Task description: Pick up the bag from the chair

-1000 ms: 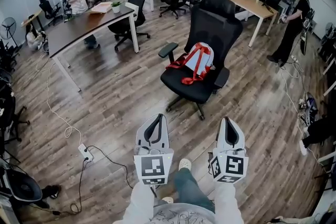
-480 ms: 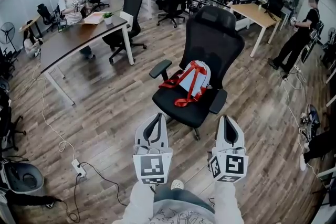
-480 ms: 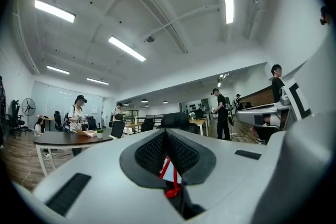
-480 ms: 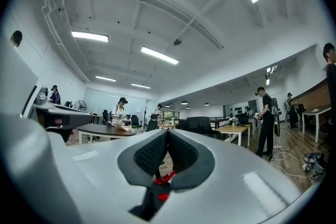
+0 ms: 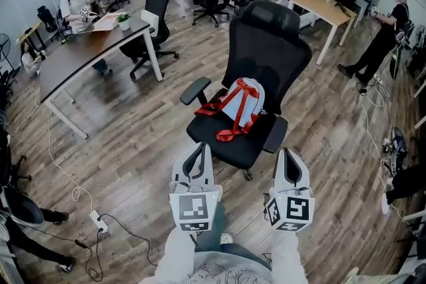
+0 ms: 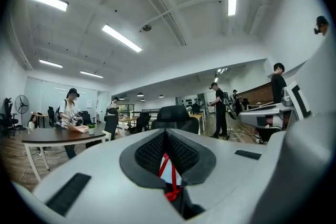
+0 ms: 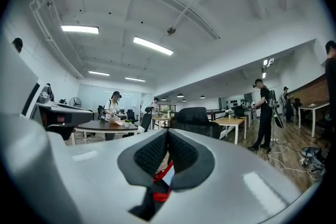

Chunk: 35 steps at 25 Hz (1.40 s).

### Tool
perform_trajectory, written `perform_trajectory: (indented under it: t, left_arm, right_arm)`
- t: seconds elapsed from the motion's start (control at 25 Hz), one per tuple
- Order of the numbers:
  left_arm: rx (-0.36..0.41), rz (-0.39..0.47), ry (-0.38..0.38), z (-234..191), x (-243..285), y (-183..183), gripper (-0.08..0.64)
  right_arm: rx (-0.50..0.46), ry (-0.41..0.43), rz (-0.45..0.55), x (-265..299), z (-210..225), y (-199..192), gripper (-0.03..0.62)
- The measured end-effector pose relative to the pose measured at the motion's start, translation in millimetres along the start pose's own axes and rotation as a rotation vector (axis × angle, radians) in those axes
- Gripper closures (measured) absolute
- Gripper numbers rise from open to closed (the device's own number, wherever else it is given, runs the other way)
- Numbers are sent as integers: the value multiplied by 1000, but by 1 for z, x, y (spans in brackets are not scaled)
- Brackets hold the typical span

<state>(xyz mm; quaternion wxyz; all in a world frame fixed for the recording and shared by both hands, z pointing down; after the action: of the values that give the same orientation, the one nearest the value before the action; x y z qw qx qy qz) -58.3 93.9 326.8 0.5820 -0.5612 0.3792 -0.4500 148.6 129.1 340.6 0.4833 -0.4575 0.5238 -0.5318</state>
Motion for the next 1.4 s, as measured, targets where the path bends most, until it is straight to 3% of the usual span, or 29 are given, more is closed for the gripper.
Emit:
perform_trajectory:
  t: [0.44, 0.68, 0.88, 1.12, 1.4]
  left_arm:
    - [-20, 1, -65, -43, 172, -11, 554]
    - [20, -23, -140, -58, 275, -18, 554]
    - [31, -78, -213, -49, 329, -36, 554]
    - [14, -157, -264, -41, 377, -69, 554]
    - [-1, -275, -262, -29, 410, -119, 554]
  right_arm:
    - [37, -43, -39, 165, 34, -31, 581]
    - [11, -98, -87, 247, 60, -46, 581]
    - [-7, -131, -169, 286, 76, -68, 580]
    - [-46, -99, -254, 333, 84, -96, 548]
    - [-41, -5, -364, 380, 95, -143, 515]
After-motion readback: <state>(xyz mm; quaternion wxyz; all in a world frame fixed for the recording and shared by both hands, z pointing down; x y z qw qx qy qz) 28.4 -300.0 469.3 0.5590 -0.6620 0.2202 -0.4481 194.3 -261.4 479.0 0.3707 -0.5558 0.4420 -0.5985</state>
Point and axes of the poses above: the fingertips, and each gripper's own axes: x forward along the fingers, z to its right, y out of its top, the point moved 2 cm from there along -x, backward along the fingers, and after that the axes turned 4 degrees about y, right-handed, at the moved point
